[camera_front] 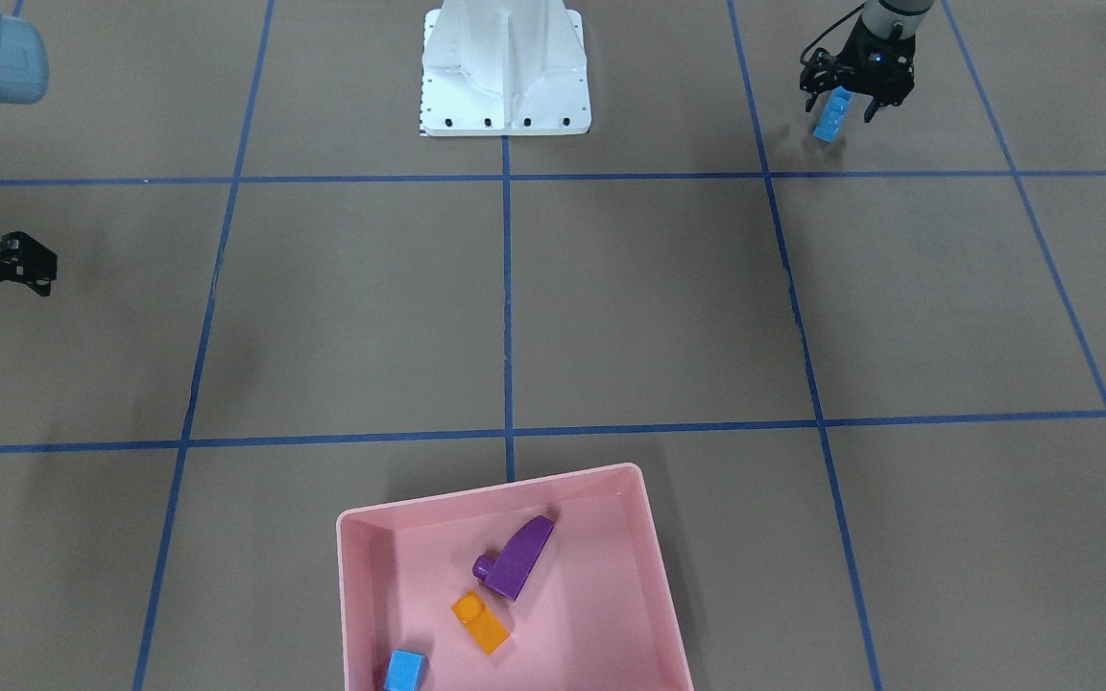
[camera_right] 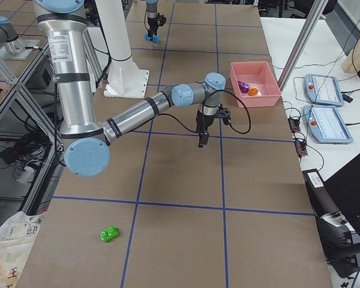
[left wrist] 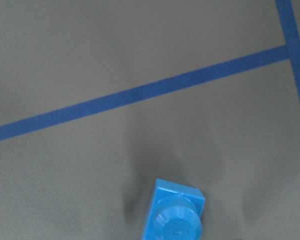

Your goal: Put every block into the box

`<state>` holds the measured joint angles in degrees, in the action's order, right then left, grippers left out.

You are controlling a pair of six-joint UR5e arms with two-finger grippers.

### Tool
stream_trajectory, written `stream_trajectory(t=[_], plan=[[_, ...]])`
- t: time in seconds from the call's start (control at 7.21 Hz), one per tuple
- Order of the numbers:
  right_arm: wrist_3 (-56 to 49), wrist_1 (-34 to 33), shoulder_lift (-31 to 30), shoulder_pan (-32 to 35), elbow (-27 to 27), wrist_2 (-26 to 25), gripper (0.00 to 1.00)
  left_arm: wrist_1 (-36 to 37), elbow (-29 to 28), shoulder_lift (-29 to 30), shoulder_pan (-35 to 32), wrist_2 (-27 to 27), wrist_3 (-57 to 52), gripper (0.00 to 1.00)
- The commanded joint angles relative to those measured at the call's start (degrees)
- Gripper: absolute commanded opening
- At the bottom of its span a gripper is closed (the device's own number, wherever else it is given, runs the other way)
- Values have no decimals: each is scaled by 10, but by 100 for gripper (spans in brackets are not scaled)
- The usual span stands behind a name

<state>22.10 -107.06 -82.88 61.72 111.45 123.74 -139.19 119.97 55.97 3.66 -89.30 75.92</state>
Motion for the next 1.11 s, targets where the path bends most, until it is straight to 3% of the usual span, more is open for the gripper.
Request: stream_trajectory(t=[0.0, 0.14, 0.42, 0.55, 0.69, 0.83, 0.97], plan=[[-32, 3, -17, 8, 4, 0, 100, -4, 0, -8, 16, 2, 0, 0], [-74, 4, -51, 17, 16, 0, 100, -6, 5, -9, 16, 1, 1, 0], [-175, 17, -105, 51, 25, -3, 100, -11, 95, -64, 12, -7, 20, 0], [-188, 38, -126, 59, 20, -3, 100, -11, 119, -64, -2, -11, 22, 0], [-189, 75, -160, 60, 18, -3, 100, -9, 130, -54, -38, -61, 19, 0], [-185, 151, -196, 61, 4, -3, 100, -6, 127, -22, -104, -148, 13, 0], [-187, 200, -219, 66, -11, -1, 100, 3, 126, 26, -181, -193, -16, 0]])
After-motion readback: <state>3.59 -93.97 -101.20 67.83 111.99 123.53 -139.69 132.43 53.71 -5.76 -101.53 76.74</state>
